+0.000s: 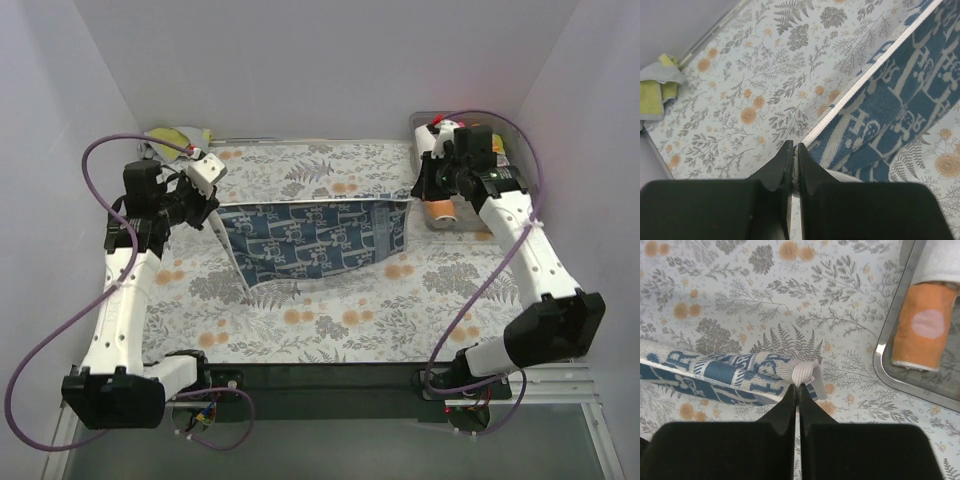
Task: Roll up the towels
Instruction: Flatten the towel
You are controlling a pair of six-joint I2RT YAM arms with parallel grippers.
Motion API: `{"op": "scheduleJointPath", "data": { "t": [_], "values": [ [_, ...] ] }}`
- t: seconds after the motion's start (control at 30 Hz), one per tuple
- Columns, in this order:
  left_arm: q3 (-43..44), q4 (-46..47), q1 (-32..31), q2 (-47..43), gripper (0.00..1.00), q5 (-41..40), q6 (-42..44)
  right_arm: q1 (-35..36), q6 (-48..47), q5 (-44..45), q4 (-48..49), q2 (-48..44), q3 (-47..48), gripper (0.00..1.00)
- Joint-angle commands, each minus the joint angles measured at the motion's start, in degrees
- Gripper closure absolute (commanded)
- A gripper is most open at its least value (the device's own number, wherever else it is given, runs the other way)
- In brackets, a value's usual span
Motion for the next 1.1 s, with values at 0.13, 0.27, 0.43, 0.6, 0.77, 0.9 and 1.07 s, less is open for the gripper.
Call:
{"op": "scheduleJointPath", "data": {
  "t": [0.13, 0.27, 0.43, 0.6, 0.77, 0.9, 1.07],
  "values": [
    [3.4, 7.2, 1.6, 19.5, 0.93, -0.9, -0.1, 0.8, 3.0, 4.6, 5.3, 19.1, 5.6, 0.99],
    [10.1, 10.6, 5.3, 36.2, 0.83, -0.4, -1.9, 1.0, 3.2, 4.5, 6.6, 31.9, 18.0, 0.63],
    [24.0, 5.1, 15.0, 47.6, 0.57, 8.8, -4.3, 0.9, 0.4, 2.7, 6.2, 34.6, 23.7, 0.38],
    [22.3, 1.3, 15.3, 44.6, 0.54, 14.9, 0.9, 1.2, -8.0, -5.9, 4.6, 30.4, 16.2, 0.56],
    [14.7, -0.3, 6.1, 39.5, 0.54, 11.9, 4.6, 3.4, -14.4, -9.6, 3.0, 28.7, 6.5, 0.74],
    [10.5, 1.1, -2.6, 39.6, 0.54, 7.8, 3.8, 5.3, -17.4, -9.6, 2.4, 30.3, 4.0, 0.77],
    [12.8, 0.0, -7.1, 45.9, 0.55, 2.2, 3.1, 7.0, -20.0, -7.5, 2.4, 33.3, 1.8, 0.8]
  ]
}}
